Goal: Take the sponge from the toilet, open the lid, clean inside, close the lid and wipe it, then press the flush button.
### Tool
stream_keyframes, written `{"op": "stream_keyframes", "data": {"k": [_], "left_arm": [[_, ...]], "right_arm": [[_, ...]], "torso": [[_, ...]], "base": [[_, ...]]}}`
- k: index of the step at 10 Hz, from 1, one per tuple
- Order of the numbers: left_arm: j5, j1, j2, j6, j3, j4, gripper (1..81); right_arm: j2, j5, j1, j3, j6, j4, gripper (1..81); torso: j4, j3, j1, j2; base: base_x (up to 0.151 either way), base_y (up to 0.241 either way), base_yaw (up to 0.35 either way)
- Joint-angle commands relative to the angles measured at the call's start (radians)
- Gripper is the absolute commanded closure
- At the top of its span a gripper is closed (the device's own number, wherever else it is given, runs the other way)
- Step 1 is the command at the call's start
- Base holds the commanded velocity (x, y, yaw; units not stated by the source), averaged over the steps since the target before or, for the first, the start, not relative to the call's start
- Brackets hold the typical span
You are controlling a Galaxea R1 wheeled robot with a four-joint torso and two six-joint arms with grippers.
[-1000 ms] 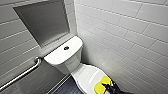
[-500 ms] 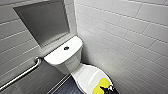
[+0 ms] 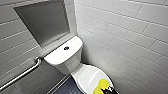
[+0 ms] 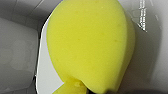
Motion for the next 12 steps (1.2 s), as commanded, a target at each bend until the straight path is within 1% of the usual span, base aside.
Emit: {"op": "stream_keyframes", "data": {"k": [1, 2, 3, 4, 5, 6, 8, 9, 10, 11, 12], "left_arm": [[0.104, 0.048, 0.011, -0.002, 0.011, 0.001, 1.0], [0.104, 0.046, 0.011, -0.002, 0.011, 0.008, 1.0], [0.103, 0.042, 0.011, 0.001, 0.011, 0.008, 1.0], [0.103, 0.033, 0.010, 0.002, 0.011, 0.008, 1.0], [0.103, 0.023, 0.008, 0.002, 0.014, 0.008, 1.0], [0.098, 0.019, 0.006, 0.007, 0.019, 0.008, 1.0], [0.087, 0.008, -0.022, 0.012, 0.063, 0.013, 1.0], [0.087, -0.010, -0.067, 0.012, 0.126, 0.017, 1.0], [0.087, -0.032, -0.131, 0.010, 0.222, 0.017, 1.0], [0.089, -0.056, -0.206, 0.012, 0.338, 0.019, 1.0], [0.090, -0.089, -0.277, 0.012, 0.452, 0.027, 1.0]], "right_arm": [[-0.030, -0.113, 0.046, 0.006, -0.002, 0.008, 81.1], [-0.074, -0.105, 0.069, 0.078, -0.002, 0.008, 81.1], [-0.163, -0.080, 0.098, 0.233, -0.001, 0.006, 81.1], [-0.259, -0.077, 0.132, 0.389, 0.001, 0.006, 81.1], [-0.348, -0.074, 0.146, 0.515, 0.002, 0.008, 81.1], [-0.426, -0.064, 0.143, 0.604, 0.002, 0.008, 81.1], [-0.580, -0.073, 0.111, 0.727, 0.004, 0.009, 81.1], [-0.666, -0.085, 0.074, 0.791, 0.004, 0.003, 81.1], [-0.744, -0.117, 0.030, 0.845, 0.002, 0.002, 81.1], [-0.793, -0.154, -0.033, 0.873, -0.001, -0.004, 81.1], [-0.821, -0.172, -0.118, 0.879, -0.002, -0.026, 81.1]], "torso": [[0.000, 0.000, 0.000, 0.000], [0.000, 0.000, 0.000, 0.000], [0.000, 0.000, 0.000, 0.000], [0.000, 0.000, 0.000, 0.000], [0.000, 0.000, 0.000, 0.000], [0.000, 0.000, 0.000, 0.000], [0.000, 0.000, 0.000, 0.000], [0.000, 0.000, 0.000, 0.000], [0.000, 0.000, 0.000, 0.000], [0.000, 0.000, 0.000, 0.000], [0.000, 0.000, 0.000, 0.000]], "base": [[0.000, 0.000, 0.000], [0.000, 0.000, 0.000], [0.000, 0.000, 0.000], [0.000, 0.000, 0.000], [0.000, 0.000, 0.000], [0.000, 0.000, 0.000], [0.000, 0.000, 0.000], [0.000, 0.000, 0.000], [0.000, 0.000, 0.000], [0.000, 0.000, 0.000], [0.000, 0.000, 0.000]]}}
